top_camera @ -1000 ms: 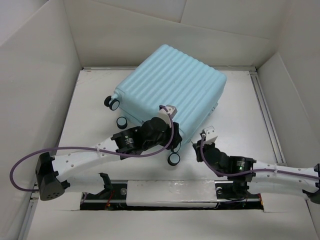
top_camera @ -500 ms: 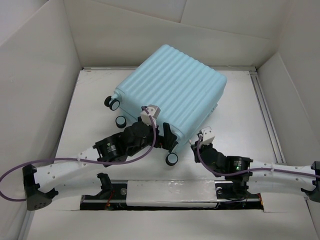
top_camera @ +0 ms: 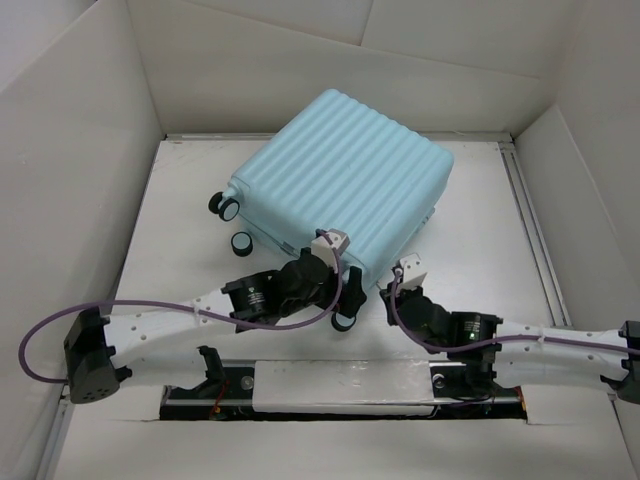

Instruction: Pack the luggage

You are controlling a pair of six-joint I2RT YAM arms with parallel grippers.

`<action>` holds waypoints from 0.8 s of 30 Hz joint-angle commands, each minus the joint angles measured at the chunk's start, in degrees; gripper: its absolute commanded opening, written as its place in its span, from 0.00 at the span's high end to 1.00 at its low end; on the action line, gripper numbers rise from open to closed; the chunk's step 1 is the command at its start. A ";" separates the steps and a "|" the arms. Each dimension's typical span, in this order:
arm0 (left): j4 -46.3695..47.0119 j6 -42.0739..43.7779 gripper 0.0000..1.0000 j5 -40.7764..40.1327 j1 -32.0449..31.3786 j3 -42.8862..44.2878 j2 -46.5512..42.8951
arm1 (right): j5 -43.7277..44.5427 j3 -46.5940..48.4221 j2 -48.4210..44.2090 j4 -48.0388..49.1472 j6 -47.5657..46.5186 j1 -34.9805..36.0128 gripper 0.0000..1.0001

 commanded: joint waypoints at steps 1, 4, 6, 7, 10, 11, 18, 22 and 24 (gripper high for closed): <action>1.79 1.17 0.14 -2.20 -0.25 3.23 1.26 | -4.35 -0.06 0.34 5.07 0.59 1.31 1.00; 1.79 1.70 0.28 -2.20 -0.25 3.23 1.79 | -4.36 -0.68 0.34 6.91 1.20 1.31 1.00; 1.79 1.70 0.61 -2.20 -0.25 3.23 1.79 | -4.88 -2.08 -0.26 8.31 1.20 1.31 1.00; 2.31 1.70 0.74 -2.81 -0.25 3.23 1.79 | -4.88 -2.09 -0.27 8.32 1.20 1.31 1.00; 2.32 2.22 1.00 -3.61 -0.25 5.59 1.79 | -6.99 -2.09 -1.58 8.85 1.20 1.31 1.00; 0.49 2.22 1.00 -5.43 -0.25 6.65 1.18 | -7.52 -2.61 -1.59 8.85 1.20 1.31 1.00; -4.97 4.60 1.00 -10.81 0.53 12.55 -1.64 | -12.70 -5.16 -6.24 8.75 1.20 1.31 1.00; -3.23 4.60 1.00 -8.10 1.15 12.55 0.12 | -18.49 -6.83 -7.30 14.73 1.20 1.31 1.00; -2.69 4.60 1.00 -7.56 1.15 13.68 1.87 | -19.82 -6.83 -4.95 18.16 0.68 1.83 1.00</action>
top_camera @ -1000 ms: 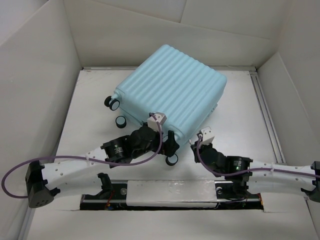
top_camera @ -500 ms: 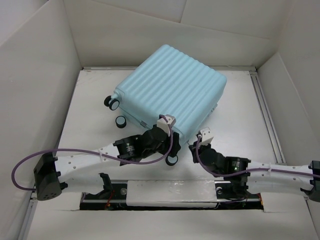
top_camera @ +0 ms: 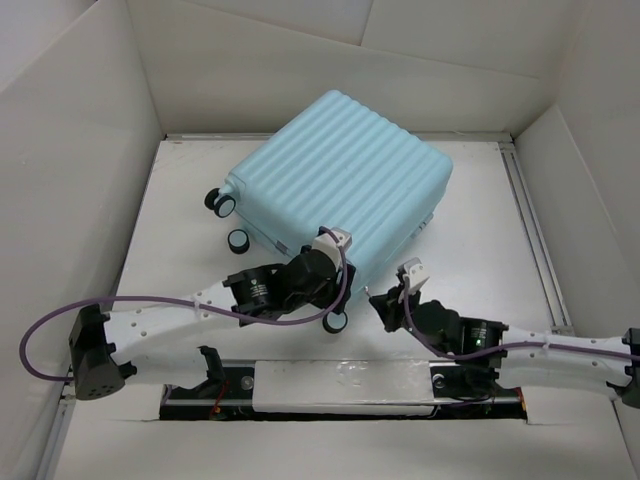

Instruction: Pack the luggage

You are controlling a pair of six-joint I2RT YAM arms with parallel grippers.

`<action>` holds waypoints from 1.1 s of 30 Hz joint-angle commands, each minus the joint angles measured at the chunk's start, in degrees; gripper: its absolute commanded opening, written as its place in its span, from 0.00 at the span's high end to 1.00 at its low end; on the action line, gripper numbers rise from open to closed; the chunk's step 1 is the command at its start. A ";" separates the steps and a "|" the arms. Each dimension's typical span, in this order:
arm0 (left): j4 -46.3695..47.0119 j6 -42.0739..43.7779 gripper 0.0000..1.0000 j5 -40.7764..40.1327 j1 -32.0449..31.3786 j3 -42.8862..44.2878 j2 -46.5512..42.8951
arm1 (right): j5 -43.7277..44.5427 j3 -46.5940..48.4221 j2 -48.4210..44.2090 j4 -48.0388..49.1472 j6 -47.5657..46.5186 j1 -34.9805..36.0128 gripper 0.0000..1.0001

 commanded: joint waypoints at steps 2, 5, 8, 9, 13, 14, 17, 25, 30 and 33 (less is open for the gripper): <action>10.20 0.23 1.00 -2.18 1.33 8.22 0.94 | -11.06 1.60 3.49 9.69 -0.02 3.47 1.00; 10.20 0.75 1.00 -2.18 1.33 10.51 1.83 | -11.59 5.11 9.98 13.38 -0.64 6.71 1.00; 10.73 0.75 1.00 0.00 1.33 11.83 3.06 | -10.81 7.76 16.75 17.86 -1.87 9.97 1.00; 10.73 0.75 1.00 0.63 1.33 12.36 3.84 | -10.80 9.33 18.42 19.44 -1.87 10.51 1.00; 13.71 0.14 1.00 5.54 1.33 12.36 4.90 | -6.33 11.90 27.55 28.30 -1.09 13.14 1.00; 14.59 -0.65 1.00 7.82 1.33 12.36 4.90 | -4.75 11.90 28.97 30.60 0.31 13.15 1.00; 17.32 -2.05 1.00 11.08 1.33 12.98 4.90 | 0.09 11.90 34.58 39.89 3.04 13.76 1.00; 22.15 -4.70 1.00 18.55 1.85 13.50 5.52 | 23.45 11.90 49.89 60.57 4.28 17.89 1.00; 26.11 -7.77 1.00 21.46 1.85 12.81 6.22 | 30.59 12.51 59.47 78.49 -0.46 18.42 1.00; 27.34 -8.38 1.00 21.99 1.85 11.66 6.22 | 30.52 11.11 61.33 87.21 -2.84 18.42 1.00</action>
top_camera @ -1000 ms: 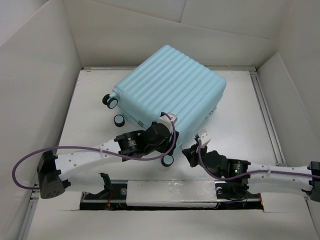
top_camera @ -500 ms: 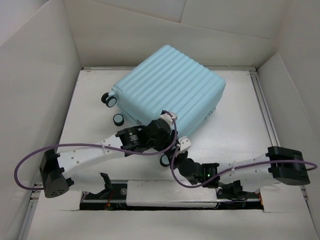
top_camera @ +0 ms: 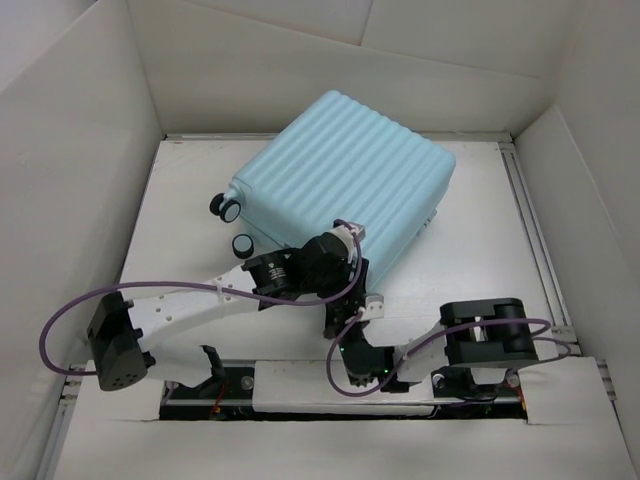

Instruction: Pack the luggage

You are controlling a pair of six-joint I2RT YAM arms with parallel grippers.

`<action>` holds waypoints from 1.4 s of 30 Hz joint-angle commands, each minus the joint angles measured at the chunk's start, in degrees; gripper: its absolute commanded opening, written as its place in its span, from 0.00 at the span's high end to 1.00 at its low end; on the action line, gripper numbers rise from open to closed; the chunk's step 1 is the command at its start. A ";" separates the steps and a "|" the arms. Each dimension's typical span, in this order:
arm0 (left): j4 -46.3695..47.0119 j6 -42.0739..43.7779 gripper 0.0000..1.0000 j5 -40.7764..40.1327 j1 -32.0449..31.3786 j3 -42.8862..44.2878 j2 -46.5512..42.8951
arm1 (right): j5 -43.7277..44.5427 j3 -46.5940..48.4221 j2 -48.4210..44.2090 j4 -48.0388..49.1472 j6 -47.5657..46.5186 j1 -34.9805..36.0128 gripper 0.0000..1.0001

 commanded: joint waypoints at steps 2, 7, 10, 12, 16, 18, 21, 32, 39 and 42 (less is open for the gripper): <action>28.91 -4.60 1.00 8.63 -1.69 5.76 -1.67 | -11.37 0.50 -0.31 18.71 -2.71 2.38 1.00; 32.34 -5.84 1.00 9.17 -1.69 7.77 1.49 | -4.46 -1.96 -10.14 2.91 -0.96 8.08 0.52; 30.43 -5.84 0.76 7.16 -1.69 12.25 4.65 | -1.79 1.89 -18.14 -28.66 14.62 10.72 0.34; 27.97 -5.23 0.41 4.87 -1.69 14.36 5.28 | -3.29 8.30 -20.35 -58.12 26.42 11.25 0.27; 24.26 -3.73 0.00 -2.34 1.20 13.33 0.10 | -6.44 12.97 -20.35 -76.03 35.32 12.66 0.19; 20.94 -3.73 0.00 -3.23 5.66 12.71 -3.58 | -8.46 16.47 -18.87 -80.95 35.87 13.19 0.16; 17.42 -3.73 0.00 -6.12 10.51 10.68 -7.81 | -8.47 22.44 -15.79 -90.71 37.90 13.71 0.11; 1.33 -4.79 0.00 -28.00 17.03 1.90 -21.70 | -8.89 31.52 -13.93 -97.96 26.15 11.18 0.33; -2.89 -9.00 0.00 -33.01 17.03 -5.49 -22.41 | -16.56 24.77 -36.93 -82.03 4.50 5.02 0.97; -6.49 -9.71 0.00 -36.70 17.03 -5.49 -21.01 | -15.34 23.27 -48.45 -88.34 5.02 5.02 0.66</action>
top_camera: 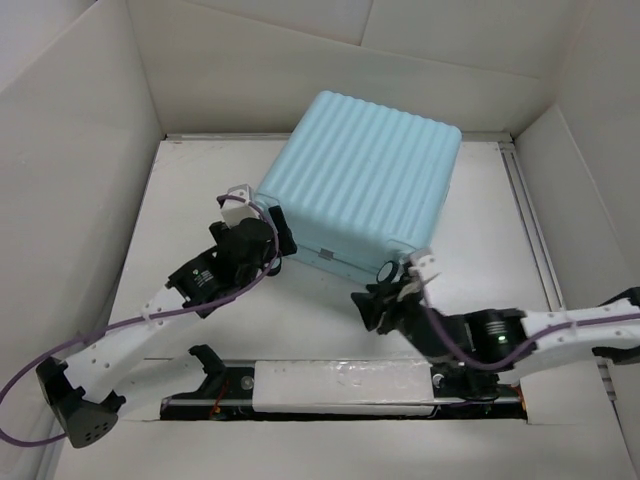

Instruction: Pack the luggage

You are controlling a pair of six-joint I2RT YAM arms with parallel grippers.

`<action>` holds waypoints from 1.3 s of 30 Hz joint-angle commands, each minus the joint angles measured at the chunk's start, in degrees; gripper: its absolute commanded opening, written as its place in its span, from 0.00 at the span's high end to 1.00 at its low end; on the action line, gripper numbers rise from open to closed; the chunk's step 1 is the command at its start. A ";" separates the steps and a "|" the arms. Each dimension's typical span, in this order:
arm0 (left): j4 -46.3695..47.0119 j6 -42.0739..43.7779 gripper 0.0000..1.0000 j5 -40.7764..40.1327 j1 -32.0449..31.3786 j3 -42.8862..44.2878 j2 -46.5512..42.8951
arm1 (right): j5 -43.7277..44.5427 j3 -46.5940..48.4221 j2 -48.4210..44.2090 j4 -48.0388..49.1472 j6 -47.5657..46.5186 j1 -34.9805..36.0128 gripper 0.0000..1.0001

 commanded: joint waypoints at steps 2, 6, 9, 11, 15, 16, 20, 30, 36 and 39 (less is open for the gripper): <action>-3.51 -2.82 0.00 -8.08 0.09 0.56 -0.50 | 0.49 -2.84 -13.92 -7.02 -1.58 0.16 0.45; -4.39 -1.25 0.00 -11.69 0.88 2.74 1.78 | 1.29 -7.32 -24.21 -11.70 1.86 0.16 0.37; -3.43 5.56 0.00 -4.01 6.93 4.16 5.64 | 1.29 -10.75 -29.31 -11.70 2.66 0.16 0.34; -1.05 9.11 0.00 2.34 14.98 4.78 7.75 | 1.29 -11.98 -29.85 -11.70 3.36 0.16 0.34; 2.64 14.14 0.00 10.45 21.28 3.12 7.76 | 1.29 -12.51 -28.19 -12.75 4.94 -0.36 0.30; 3.51 15.18 0.00 12.72 21.28 3.11 7.76 | 1.29 -12.51 -27.57 -13.80 6.60 -0.36 0.30; 8.07 18.43 0.02 19.65 21.28 3.11 7.76 | 3.22 -13.04 -25.45 -16.89 11.61 -0.36 0.29; 10.90 21.61 0.23 28.45 21.28 4.70 13.30 | 5.95 -14.18 -32.03 -23.48 16.90 -3.97 0.28; 13.89 19.42 0.99 31.19 21.28 3.02 12.77 | 5.16 -11.20 -35.56 -26.10 12.15 -7.57 0.44; 15.73 15.39 1.00 32.07 21.28 0.66 9.71 | 5.16 -9.88 -35.03 -27.26 12.15 -8.19 0.48</action>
